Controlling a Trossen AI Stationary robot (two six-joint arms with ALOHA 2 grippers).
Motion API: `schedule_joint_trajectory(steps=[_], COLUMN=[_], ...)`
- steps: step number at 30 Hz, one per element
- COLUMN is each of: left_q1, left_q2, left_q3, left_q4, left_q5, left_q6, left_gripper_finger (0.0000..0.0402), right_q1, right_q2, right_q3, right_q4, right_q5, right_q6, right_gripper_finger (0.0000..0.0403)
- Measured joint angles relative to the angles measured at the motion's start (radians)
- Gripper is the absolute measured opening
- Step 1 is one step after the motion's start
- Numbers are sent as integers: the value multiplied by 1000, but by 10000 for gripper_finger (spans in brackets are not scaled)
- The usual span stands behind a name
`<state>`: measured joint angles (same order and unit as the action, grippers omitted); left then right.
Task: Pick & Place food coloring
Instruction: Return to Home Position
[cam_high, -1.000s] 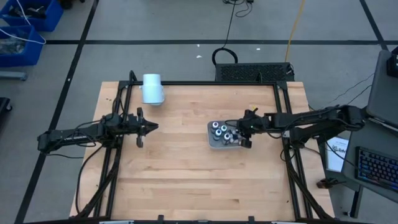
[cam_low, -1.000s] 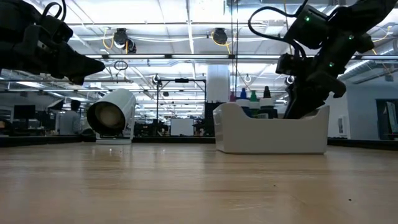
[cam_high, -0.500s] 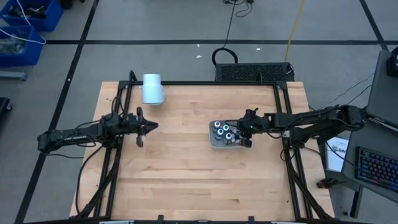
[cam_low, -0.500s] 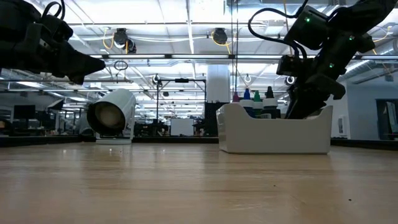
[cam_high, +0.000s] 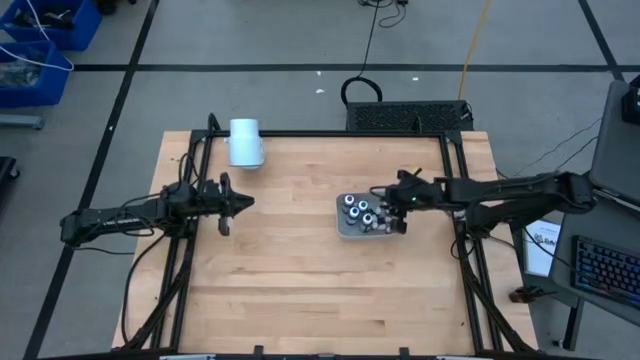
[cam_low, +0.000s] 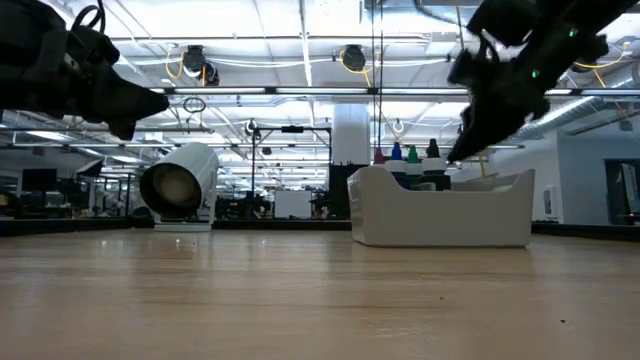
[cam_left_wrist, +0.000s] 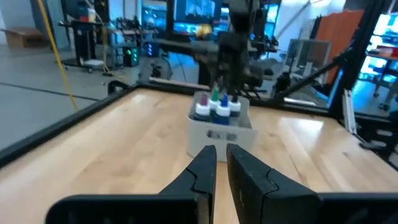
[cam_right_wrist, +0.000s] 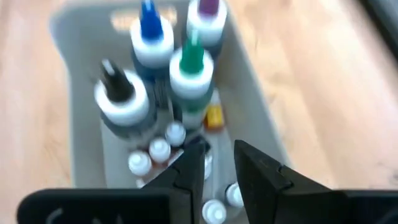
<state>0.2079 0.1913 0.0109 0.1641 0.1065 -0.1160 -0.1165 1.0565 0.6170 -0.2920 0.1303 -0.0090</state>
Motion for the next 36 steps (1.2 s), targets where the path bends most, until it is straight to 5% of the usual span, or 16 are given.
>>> schedule_joint_trajectory(steps=[10, 18, 27, 36], left_q1=[-43, -53, -53, -53], left_q2=[5, 5, 5, 5], left_q3=[0, 0, 0, 0], left_q4=[32, 55, 40, 64], left_q5=[-63, -55, -117, -37], left_q6=[93, 122, 258, 276], left_gripper_finger=[44, 20, 4, 4], right_q1=[1, 1, 1, 1], right_q2=[-408, -750, -955, -1039], right_q3=[22, -190, -461, -555], right_q4=[-57, 167, 368, 384], right_q5=[-121, -236, -240, -238], right_q6=[-54, 23, 16, 14], right_gripper_finger=[68, 7, 2, 1])
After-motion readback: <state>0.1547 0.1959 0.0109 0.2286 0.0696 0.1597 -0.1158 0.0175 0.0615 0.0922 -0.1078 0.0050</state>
